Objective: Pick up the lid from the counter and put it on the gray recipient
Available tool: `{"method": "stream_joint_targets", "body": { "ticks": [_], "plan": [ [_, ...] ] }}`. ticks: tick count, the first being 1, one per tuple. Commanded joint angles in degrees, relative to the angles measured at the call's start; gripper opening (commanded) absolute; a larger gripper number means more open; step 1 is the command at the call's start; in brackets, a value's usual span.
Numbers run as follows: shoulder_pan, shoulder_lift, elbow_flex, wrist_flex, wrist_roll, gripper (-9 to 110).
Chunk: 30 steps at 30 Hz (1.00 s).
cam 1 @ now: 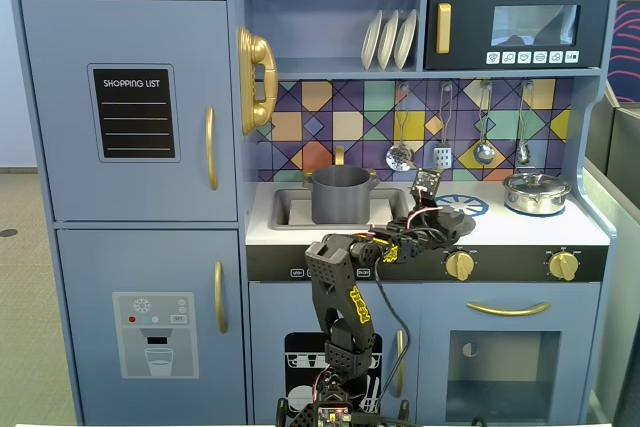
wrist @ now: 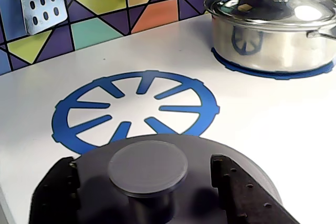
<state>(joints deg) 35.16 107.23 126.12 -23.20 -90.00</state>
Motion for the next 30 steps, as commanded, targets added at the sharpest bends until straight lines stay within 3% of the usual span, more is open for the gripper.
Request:
{"method": "stream_joint_targets", "body": {
  "ticks": [1,5,30],
  "plan": [
    [-0.70,-0.35,-4.13,-2.20,-0.79,14],
    [-0.79,-0.44,-3.69,-1.67,-1.49,0],
    [-2.99,9.40,-10.99,2.64,-1.67,0]
  ]
}}
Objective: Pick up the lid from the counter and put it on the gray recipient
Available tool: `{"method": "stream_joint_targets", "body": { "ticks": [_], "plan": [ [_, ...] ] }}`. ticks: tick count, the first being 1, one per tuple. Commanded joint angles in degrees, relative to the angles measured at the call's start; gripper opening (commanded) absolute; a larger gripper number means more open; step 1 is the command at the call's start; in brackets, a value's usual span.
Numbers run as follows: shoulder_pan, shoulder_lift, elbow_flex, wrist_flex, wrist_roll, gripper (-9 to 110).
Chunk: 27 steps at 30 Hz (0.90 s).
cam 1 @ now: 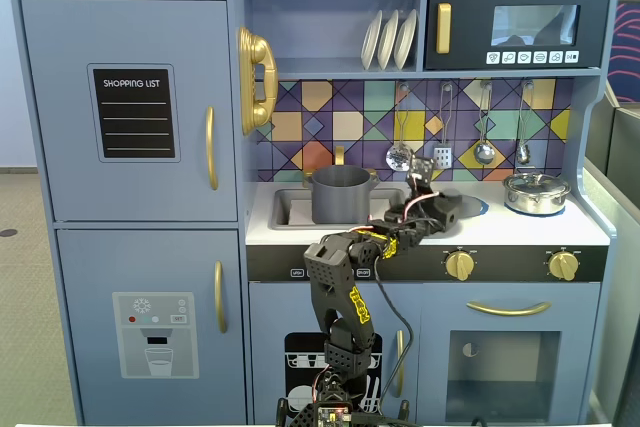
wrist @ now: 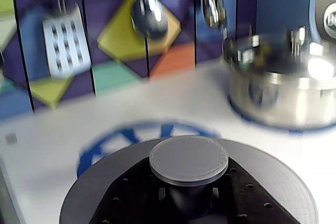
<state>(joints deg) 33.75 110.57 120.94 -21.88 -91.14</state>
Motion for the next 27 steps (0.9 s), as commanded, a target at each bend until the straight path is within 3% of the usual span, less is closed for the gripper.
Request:
{"method": "stream_joint_targets", "body": {
  "ticks": [1,12,27],
  "plan": [
    [-2.29,6.86,-6.86,2.55,-0.26,0],
    [-18.02,10.20,-20.83,18.90,2.72,0],
    [-30.15,4.75,-21.53,18.90,3.52,0]
  ]
}}
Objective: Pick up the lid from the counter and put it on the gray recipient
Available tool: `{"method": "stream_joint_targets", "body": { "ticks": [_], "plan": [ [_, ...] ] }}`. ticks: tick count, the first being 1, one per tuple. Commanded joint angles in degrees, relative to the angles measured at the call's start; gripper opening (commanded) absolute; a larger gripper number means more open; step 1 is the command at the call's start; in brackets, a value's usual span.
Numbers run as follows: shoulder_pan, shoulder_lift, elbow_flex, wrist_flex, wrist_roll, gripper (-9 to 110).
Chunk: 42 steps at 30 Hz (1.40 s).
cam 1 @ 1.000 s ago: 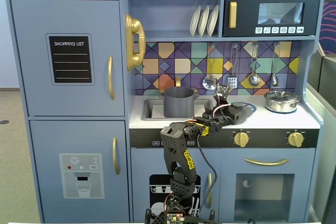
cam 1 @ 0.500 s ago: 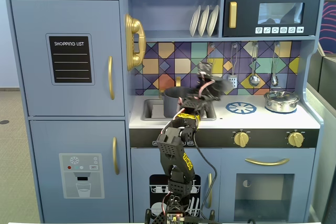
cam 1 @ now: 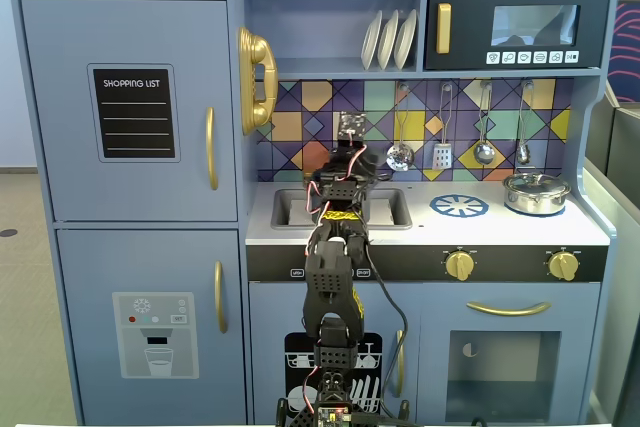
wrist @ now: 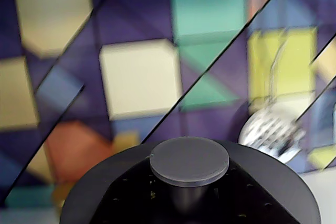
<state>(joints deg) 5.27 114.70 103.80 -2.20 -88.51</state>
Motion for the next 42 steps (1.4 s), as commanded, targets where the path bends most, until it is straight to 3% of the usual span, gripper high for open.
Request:
{"method": "stream_joint_targets", "body": {
  "ticks": [1,42],
  "plan": [
    [-1.93,0.62,-4.13,-0.62,0.88,0],
    [-3.08,9.76,7.38,6.77,-0.79,0]
  ]
}}
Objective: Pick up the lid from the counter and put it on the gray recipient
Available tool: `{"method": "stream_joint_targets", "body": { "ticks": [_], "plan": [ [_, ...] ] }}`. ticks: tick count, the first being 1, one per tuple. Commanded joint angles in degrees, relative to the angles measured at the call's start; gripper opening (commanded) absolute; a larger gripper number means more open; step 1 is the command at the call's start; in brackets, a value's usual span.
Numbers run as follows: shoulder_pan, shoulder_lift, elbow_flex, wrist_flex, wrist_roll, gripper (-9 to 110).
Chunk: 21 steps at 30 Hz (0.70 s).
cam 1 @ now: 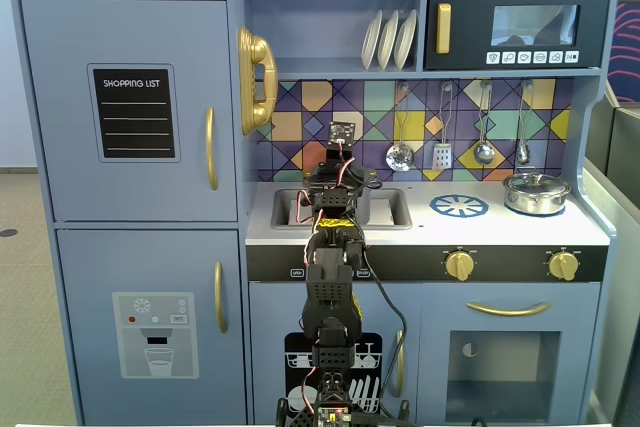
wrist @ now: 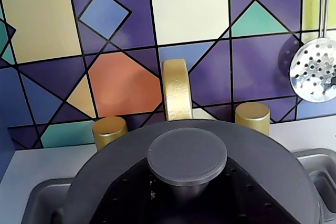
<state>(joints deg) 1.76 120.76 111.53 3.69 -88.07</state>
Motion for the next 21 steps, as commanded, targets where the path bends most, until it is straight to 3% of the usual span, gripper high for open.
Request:
{"method": "stream_joint_targets", "body": {
  "ticks": [1,6,12,17,21],
  "plan": [
    [0.53,4.13,-0.18,1.32,-1.41,0],
    [0.62,6.06,1.76,2.55,-2.20,0],
    [1.41,8.00,3.25,5.80,-2.72,27],
    [0.44,14.24,2.55,14.33,-1.85,26],
    [-0.62,24.08,0.97,32.87,-1.32,16]
  ]
}}
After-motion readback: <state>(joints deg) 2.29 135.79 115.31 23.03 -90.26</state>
